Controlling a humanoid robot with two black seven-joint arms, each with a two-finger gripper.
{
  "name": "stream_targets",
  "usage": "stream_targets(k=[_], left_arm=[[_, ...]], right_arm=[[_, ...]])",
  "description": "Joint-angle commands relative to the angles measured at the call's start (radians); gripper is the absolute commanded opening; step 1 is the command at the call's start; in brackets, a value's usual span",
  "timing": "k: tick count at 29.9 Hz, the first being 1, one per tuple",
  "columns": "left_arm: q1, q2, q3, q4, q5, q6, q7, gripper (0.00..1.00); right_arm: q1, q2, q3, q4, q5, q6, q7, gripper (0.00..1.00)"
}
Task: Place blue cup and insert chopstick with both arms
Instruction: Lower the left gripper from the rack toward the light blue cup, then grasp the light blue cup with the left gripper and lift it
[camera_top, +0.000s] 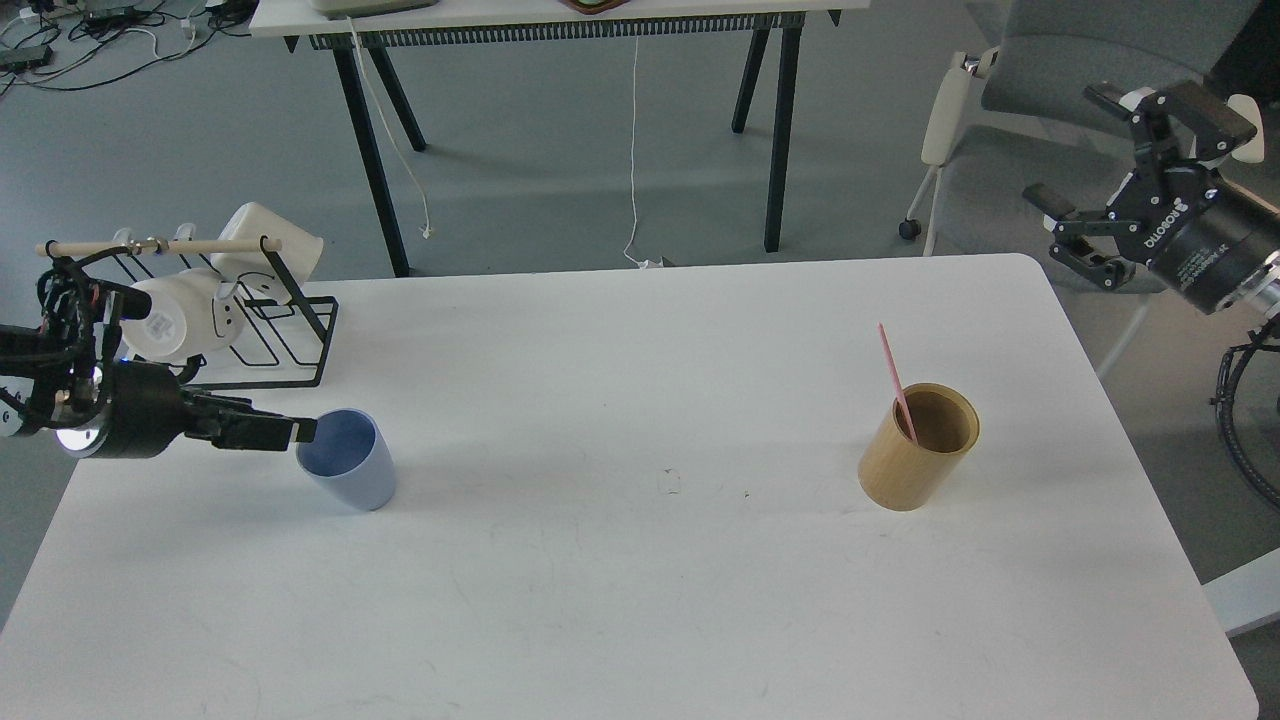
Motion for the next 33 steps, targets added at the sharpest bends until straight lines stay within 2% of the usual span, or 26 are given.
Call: stream_targets(k=[1,8,14,16,18,21,22,23,24,26,31,33], left_arm=[[0.01,-0.034,0.001,0.051,0.0,0.0,0.0,0.98],[0.014,-0.086,0.001,0.13,0.0,0.0,0.0,0.97],[0.018,-0.132,0.001,0.194,-0.004,0.0,0.0,0.84],[0.018,-0.134,0.001,0.196,-0.003,0.0,0.0,0.76],[0.02,-0.135,0.001,0.196,-0.004,0.0,0.0,0.56],[0.026,-0.134,0.001,0.196,-0.004,0.022,0.0,0.48],[0.027,-0.132,0.001,0.196,-0.004,0.027,0.0,0.32],[0.027,-0.131,0.001,0.196,-0.004,0.028,0.0,0.12],[0.027,-0.129,0.001,0.196,-0.004,0.03,0.0,0.04],[0.032,-0.123,-0.001,0.193,-0.007,0.036,0.0,0.0],[0.041,-0.119,-0.014,0.171,-0.017,0.05,0.0,0.0],[0.04,-0.088,-0.039,0.101,-0.039,0.048,0.0,0.0]], right_arm=[[-0.002,-0.005,0.002,0.0,0.0,0.0,0.0,0.97],[-0.015,-0.007,0.003,0.005,0.0,0.0,0.0,0.97],[-0.028,-0.008,0.003,0.004,0.0,0.0,0.0,0.97],[-0.028,-0.01,0.003,0.0,0.0,0.0,0.0,0.97],[-0.029,-0.01,0.005,0.0,0.0,0.0,0.0,0.98],[-0.031,-0.01,0.006,0.0,0.0,0.0,0.0,0.98],[-0.031,-0.01,0.006,0.0,0.0,0.0,0.0,0.98],[-0.031,-0.01,0.006,0.0,0.0,0.0,0.0,0.98],[-0.032,-0.01,0.006,0.0,0.0,0.0,0.0,0.98],[-0.038,-0.01,0.008,0.002,0.0,0.0,0.0,0.98],[-0.043,-0.01,0.008,0.0,0.0,0.0,0.0,0.98],[-0.045,-0.01,0.008,-0.001,0.0,0.0,0.0,0.98]])
